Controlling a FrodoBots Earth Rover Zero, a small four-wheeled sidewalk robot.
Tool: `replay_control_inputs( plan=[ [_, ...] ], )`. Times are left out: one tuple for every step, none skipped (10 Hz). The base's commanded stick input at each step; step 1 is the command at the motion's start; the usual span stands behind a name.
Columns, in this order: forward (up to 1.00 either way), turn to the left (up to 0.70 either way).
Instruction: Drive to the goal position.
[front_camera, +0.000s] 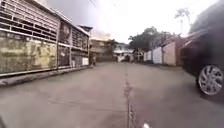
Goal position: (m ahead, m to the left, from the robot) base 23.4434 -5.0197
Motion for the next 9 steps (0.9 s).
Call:
replay_control_inputs(
  plan=[
    [1.00, -0.02],
    [1.00, 0.01],
    [1.00, 0.01],
    [1.00, 0.01],
    [1.00, 0.01],
    [1.00, 0.01],
    [1.00, 0.01],
    [1.00, 0.01],
    [1.00, 0.01]
  ],
)
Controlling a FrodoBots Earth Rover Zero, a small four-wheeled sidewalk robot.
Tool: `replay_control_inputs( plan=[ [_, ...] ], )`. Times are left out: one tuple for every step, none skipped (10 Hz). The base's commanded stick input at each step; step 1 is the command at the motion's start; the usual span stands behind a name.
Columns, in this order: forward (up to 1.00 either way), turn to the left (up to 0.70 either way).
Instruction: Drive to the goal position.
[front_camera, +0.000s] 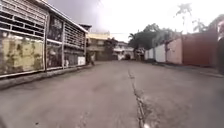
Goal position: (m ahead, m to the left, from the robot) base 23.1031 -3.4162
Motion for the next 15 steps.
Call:
replay_control_inputs(
  plan=[
    [1.00, 0.01],
    [1.00, 0.01],
    [1.00, 0.01],
    [1.00, 0.01],
    [1.00, 0.01],
    [1.00, 0.01],
    [1.00, 0.01],
    [1.00, 0.01],
    [1.00, 0.01],
    [1.00, 0.01],
    [1.00, 0.01],
    [1.00, 0.01],
    [1.00, 0.01],
    [1.00, 0.01],
    [1.00, 0.01]
  ],
)
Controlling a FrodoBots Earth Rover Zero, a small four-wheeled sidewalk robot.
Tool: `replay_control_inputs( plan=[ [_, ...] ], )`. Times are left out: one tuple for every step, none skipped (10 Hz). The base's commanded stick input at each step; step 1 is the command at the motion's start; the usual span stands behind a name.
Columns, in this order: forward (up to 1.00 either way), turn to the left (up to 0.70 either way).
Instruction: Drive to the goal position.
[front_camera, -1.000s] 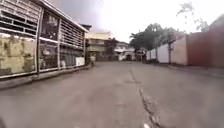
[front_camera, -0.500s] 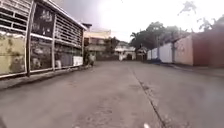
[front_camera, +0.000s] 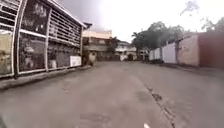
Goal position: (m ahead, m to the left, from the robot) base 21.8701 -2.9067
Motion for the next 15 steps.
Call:
replay_control_inputs(
  plan=[
    [1.00, 0.01],
    [1.00, 0.01],
    [1.00, 0.01],
    [1.00, 0.01],
    [1.00, 0.01],
    [1.00, 0.01],
    [1.00, -0.02],
    [1.00, -0.15],
    [1.00, -0.29],
    [1.00, -0.39],
    [1.00, -0.39],
    [1.00, -0.39],
    [1.00, -0.39],
    [1.00, -0.39],
    [1.00, -0.39]
  ],
)
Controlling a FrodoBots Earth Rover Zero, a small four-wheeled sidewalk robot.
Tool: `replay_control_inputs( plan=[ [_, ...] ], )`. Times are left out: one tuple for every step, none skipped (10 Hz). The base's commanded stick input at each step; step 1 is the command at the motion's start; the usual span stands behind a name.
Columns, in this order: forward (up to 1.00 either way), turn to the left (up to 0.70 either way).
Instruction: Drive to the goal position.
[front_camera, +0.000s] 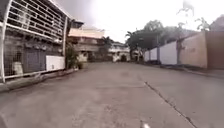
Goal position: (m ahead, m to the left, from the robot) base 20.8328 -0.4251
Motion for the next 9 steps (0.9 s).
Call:
replay_control_inputs(
  plan=[
    [1.00, -0.19],
    [1.00, 0.01],
    [1.00, 0.01],
    [1.00, 0.01],
    [1.00, 0.01],
    [1.00, 0.01],
    [1.00, 0.01],
    [1.00, 0.01],
    [1.00, 0.01]
  ],
)
